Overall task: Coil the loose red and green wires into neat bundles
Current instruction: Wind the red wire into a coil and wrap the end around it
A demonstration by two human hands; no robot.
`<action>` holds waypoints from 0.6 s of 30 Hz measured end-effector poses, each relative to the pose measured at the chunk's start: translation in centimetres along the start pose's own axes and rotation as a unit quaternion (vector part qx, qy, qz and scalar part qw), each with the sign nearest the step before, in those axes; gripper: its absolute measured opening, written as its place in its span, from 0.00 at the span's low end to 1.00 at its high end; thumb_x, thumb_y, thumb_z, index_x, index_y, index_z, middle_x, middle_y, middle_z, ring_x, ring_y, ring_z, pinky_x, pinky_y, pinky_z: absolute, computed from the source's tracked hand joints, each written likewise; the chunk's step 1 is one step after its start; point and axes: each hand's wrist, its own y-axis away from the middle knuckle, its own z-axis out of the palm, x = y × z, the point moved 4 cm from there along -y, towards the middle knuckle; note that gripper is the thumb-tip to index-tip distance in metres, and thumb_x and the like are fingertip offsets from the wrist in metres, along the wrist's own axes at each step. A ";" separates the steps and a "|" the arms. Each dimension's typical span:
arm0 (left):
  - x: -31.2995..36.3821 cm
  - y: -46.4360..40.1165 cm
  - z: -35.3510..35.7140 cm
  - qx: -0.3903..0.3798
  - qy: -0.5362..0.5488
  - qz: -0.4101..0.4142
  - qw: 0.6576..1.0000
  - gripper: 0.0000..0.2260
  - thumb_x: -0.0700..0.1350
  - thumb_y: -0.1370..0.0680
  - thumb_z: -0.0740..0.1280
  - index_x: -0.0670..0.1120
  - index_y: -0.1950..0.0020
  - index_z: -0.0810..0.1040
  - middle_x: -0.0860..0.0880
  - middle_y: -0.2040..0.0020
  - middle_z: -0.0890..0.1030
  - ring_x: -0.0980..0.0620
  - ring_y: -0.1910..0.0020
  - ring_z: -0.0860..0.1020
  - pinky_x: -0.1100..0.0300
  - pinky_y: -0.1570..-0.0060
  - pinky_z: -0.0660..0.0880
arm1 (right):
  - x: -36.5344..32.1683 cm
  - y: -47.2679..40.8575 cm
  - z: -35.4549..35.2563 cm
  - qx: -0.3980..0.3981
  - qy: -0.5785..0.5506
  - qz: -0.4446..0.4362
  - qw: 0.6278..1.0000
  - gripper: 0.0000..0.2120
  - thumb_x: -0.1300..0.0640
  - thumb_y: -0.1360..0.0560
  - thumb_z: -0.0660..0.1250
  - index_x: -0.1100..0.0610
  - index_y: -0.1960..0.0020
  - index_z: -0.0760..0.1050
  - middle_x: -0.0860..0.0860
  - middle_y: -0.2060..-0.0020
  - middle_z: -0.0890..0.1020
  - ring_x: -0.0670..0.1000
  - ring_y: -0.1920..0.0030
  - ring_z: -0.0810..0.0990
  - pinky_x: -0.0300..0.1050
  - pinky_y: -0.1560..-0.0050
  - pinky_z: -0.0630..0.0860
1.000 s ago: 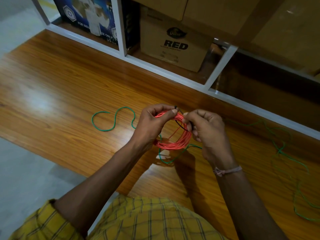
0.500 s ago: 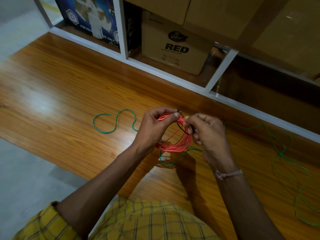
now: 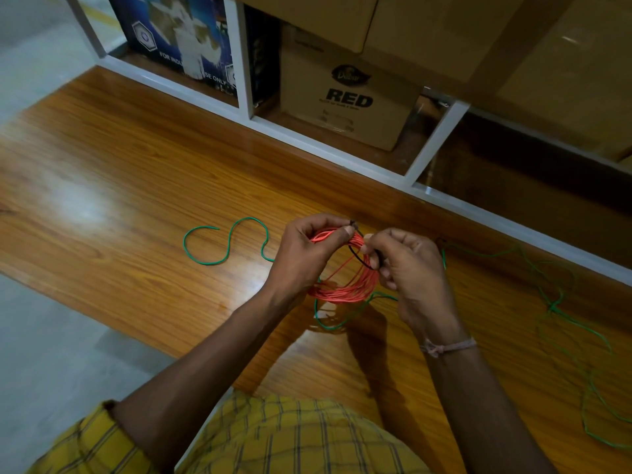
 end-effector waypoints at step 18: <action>-0.1 -0.2 0.0 -0.003 -0.003 0.004 1.000 0.04 0.39 0.20 0.75 0.46 0.50 0.89 0.48 0.52 0.90 0.55 0.50 0.86 0.61 0.48 0.80 | -0.1 0.2 0.1 -0.010 -0.020 0.008 1.000 0.09 0.67 0.21 0.68 0.66 0.60 0.79 0.55 0.72 0.73 0.42 0.79 0.65 0.32 0.79 0.62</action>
